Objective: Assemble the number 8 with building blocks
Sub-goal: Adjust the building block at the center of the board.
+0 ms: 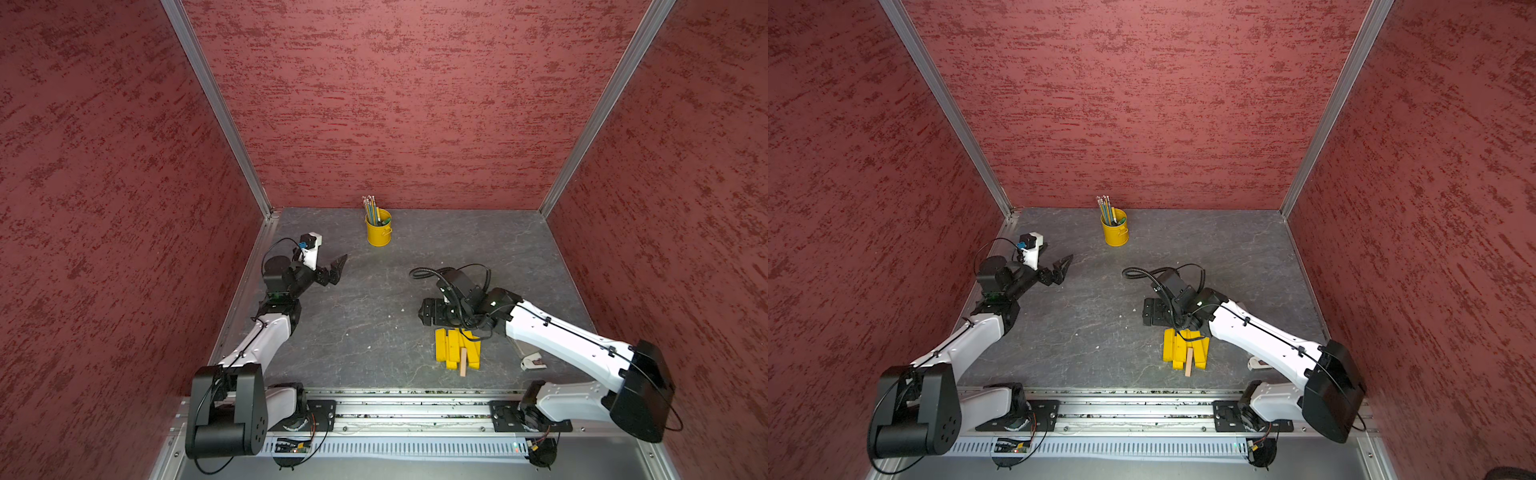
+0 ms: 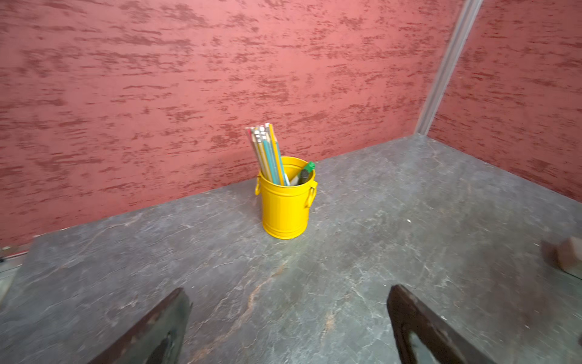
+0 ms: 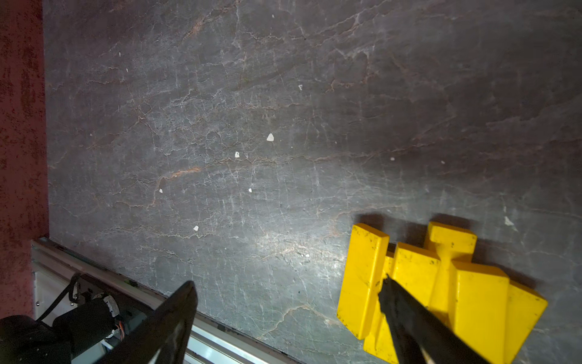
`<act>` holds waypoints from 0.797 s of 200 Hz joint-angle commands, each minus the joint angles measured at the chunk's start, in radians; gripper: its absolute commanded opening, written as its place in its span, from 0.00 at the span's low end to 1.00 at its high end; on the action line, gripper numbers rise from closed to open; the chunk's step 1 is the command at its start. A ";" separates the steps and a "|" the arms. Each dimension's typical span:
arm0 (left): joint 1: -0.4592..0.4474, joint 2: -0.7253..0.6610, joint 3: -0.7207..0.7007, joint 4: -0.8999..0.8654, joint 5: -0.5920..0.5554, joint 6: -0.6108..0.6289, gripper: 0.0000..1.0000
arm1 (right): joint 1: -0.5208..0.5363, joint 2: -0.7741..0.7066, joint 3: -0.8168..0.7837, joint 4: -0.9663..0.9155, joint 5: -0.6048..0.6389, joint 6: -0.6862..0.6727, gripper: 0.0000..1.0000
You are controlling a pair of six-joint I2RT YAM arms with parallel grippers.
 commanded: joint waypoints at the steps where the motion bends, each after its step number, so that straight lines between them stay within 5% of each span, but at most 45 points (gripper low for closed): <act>1: 0.024 0.044 0.006 -0.136 0.174 -0.044 1.00 | 0.004 0.005 0.000 0.040 -0.014 0.003 0.99; 19: 0.074 0.035 -0.049 0.055 0.372 -0.171 1.00 | 0.004 0.004 -0.015 0.057 -0.014 -0.001 0.99; 31: 0.089 0.021 -0.084 0.162 0.406 -0.211 1.00 | 0.004 -0.004 -0.021 0.078 -0.006 -0.007 0.99; 89: 0.080 -0.010 -0.034 -0.113 0.297 -0.036 1.00 | 0.005 0.029 -0.045 0.148 -0.046 0.004 0.99; 103: 0.110 -0.029 -0.029 -0.198 0.342 0.100 1.00 | 0.005 0.022 -0.052 0.165 -0.040 0.008 0.99; 128: 0.125 -0.080 -0.102 -0.069 0.327 0.003 1.00 | 0.005 -0.005 -0.066 0.181 -0.020 0.012 0.99; 159: 0.115 -0.086 -0.056 -0.157 0.498 0.069 1.00 | 0.005 0.000 -0.088 0.175 -0.057 0.010 0.99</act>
